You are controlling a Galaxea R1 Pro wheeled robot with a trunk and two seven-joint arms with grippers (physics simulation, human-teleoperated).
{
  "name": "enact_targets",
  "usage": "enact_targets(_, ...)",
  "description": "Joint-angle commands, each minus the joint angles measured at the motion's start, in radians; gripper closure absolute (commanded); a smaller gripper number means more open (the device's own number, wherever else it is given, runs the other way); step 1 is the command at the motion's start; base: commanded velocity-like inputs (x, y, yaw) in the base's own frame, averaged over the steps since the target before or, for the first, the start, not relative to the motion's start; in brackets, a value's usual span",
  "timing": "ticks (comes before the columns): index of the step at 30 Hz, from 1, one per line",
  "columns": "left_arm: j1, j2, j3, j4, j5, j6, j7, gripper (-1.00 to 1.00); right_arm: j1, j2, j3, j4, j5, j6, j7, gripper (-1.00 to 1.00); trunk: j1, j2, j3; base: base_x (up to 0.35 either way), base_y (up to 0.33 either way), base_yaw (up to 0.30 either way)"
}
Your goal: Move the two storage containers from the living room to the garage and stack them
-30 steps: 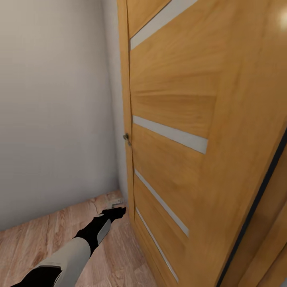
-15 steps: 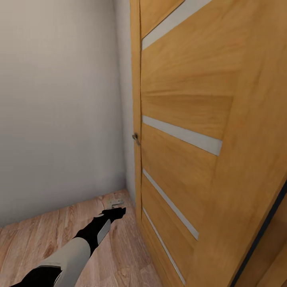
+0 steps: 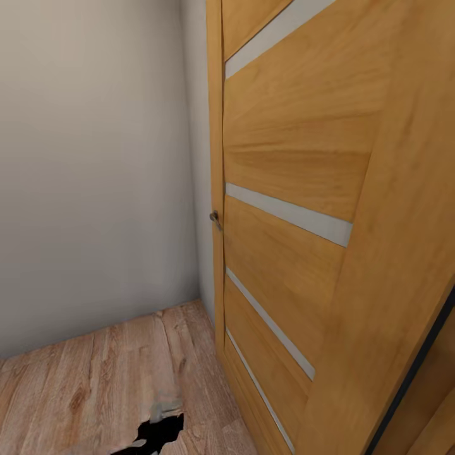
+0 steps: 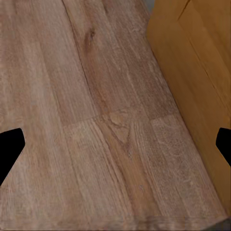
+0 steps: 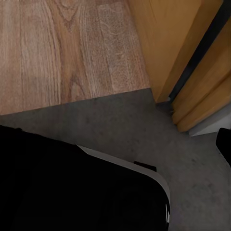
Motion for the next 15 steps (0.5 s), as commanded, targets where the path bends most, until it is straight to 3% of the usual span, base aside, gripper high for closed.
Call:
enact_targets(1,0.04,-0.001,0.0,0.006,0.005,-0.038,0.001,-1.0,-0.001,0.0,0.0,0.001,-0.004,-0.003,0.006,-1.0,0.0,-0.001,-0.001,0.0,0.0,0.0)
enact_targets(2,0.061,-0.001,0.0,0.006,0.005,-0.055,0.001,-1.0,-0.001,0.0,0.001,0.001,-0.004,-0.004,0.006,-1.0,0.0,-0.001,-0.001,0.0,0.0,0.0)
enact_targets(6,0.251,-0.002,0.0,0.008,0.005,-0.211,0.0,-1.0,0.0,0.0,0.001,0.002,-0.005,-0.005,0.007,-1.0,0.0,-0.001,-0.001,0.0,0.0,0.0)
enact_targets(9,0.36,-0.002,0.0,0.008,0.005,-0.315,0.0,-1.0,0.0,0.0,0.001,0.003,-0.006,-0.005,0.007,-1.0,0.0,-0.001,-0.001,0.0,0.0,0.0)
enact_targets(15,0.471,-0.005,0.0,0.009,0.003,-0.496,0.001,-1.0,0.0,-0.001,-0.004,0.004,-0.008,-0.005,0.005,-1.0,0.0,-0.001,-0.001,0.0,0.0,0.0)
